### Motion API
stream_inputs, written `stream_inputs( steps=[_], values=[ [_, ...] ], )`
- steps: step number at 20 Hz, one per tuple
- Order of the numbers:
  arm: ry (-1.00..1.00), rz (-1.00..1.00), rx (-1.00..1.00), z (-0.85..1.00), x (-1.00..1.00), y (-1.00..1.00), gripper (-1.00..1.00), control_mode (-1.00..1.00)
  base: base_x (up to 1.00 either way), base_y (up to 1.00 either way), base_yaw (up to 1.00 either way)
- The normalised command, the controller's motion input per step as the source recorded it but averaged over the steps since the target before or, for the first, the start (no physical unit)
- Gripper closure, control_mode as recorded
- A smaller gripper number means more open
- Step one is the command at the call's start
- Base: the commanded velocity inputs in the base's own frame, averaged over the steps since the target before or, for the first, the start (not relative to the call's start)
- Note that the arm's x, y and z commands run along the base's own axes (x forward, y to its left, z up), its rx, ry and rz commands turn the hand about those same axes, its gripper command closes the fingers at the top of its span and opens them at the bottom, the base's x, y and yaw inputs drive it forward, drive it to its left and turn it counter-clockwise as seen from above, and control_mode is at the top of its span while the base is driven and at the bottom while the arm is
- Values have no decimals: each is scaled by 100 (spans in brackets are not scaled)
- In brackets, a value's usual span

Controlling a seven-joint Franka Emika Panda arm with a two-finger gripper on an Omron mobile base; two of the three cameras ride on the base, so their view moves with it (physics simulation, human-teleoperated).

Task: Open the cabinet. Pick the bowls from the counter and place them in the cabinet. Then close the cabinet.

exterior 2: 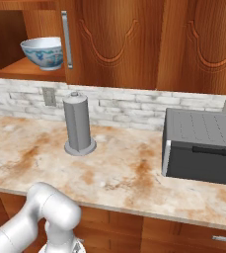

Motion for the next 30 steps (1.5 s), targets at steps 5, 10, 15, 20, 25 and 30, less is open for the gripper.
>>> stream_inputs(
  steps=[5,10,15,20,25,30],
  values=[
    [6,0,12,-28,57,0,-100,-100,0,0,0],
    [0,0,6,0,40,-16,-100,-100,0,0,0],
    [0,0,4,-4,52,-44,-100,-100,0,0,0],
    [0,0,2,-6,45,-75,-100,-100,0,0,0],
    [0,0,0,-2,51,-65,-100,-100,0,0,0],
    [2,0,0,-1,51,-55,-100,-100,0,0,0]
  ],
)
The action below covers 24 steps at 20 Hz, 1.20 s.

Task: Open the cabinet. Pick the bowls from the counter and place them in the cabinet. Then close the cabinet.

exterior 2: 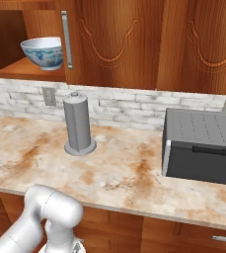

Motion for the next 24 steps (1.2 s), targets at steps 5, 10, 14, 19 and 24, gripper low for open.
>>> stream_inputs(
  steps=[5,10,14,19,24],
  values=[
    [6,0,-3,2,40,-33,-100,-100,0,0,0],
    [17,0,-14,1,83,-38,-100,-100,0,0,0],
    [11,-2,-17,2,62,-61,-100,-100,0,0,0],
    [4,0,-4,11,42,-85,-100,-100,0,0,0],
    [14,0,0,1,61,-85,-100,-100,0,0,0]
  ],
)
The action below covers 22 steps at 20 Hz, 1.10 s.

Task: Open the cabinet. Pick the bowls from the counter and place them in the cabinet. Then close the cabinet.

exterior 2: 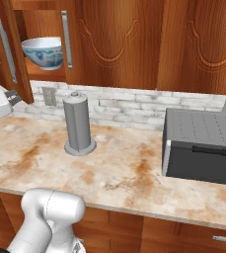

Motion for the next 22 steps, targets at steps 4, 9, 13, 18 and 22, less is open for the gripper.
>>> stream_inputs(
  steps=[4,9,13,18,22],
  values=[
    [9,5,0,14,68,-69,-100,-100,0,0,0],
    [4,8,1,8,60,-90,-100,-100,0,0,0],
    [0,15,21,0,58,-100,-100,-100,0,0,0],
    [2,18,19,0,87,-68,-100,-100,0,0,0],
    [4,15,0,-1,100,-19,-100,-100,0,0,0]
  ],
)
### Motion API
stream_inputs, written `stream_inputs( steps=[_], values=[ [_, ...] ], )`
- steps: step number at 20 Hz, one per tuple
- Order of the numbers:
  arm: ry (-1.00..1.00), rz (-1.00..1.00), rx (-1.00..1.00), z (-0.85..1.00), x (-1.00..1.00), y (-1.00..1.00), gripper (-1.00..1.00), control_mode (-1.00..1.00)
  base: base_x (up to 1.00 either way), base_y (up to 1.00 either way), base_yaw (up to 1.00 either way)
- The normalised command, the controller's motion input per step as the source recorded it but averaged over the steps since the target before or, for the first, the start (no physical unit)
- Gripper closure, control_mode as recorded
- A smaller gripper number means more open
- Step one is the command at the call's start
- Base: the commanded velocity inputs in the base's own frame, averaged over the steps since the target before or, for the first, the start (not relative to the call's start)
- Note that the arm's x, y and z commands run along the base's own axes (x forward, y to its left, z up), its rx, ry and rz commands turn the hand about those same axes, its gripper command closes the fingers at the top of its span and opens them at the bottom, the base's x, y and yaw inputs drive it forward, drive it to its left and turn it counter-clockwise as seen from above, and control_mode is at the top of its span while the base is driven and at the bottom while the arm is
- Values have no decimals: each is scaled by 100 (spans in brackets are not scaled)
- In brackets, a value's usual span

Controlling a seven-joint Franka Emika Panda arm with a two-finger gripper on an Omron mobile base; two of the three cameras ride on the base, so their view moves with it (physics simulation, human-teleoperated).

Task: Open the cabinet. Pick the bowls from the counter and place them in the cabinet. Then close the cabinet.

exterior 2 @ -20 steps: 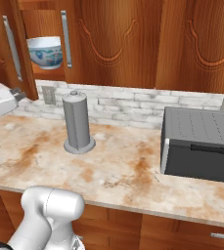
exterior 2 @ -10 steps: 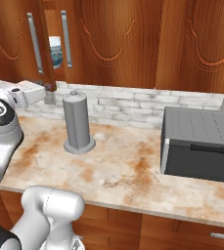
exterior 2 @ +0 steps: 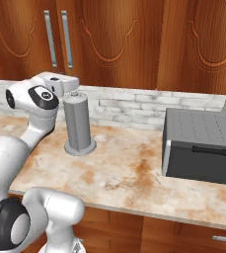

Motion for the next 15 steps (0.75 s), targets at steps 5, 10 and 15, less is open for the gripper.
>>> stream_inputs(
  steps=[5,10,15],
  values=[
    [0,11,-7,-11,100,51,-100,-100,0,0,0],
    [0,23,7,-26,100,25,-100,-100,0,0,0],
    [2,37,17,-45,100,25,-100,-100,0,0,0]
  ],
)
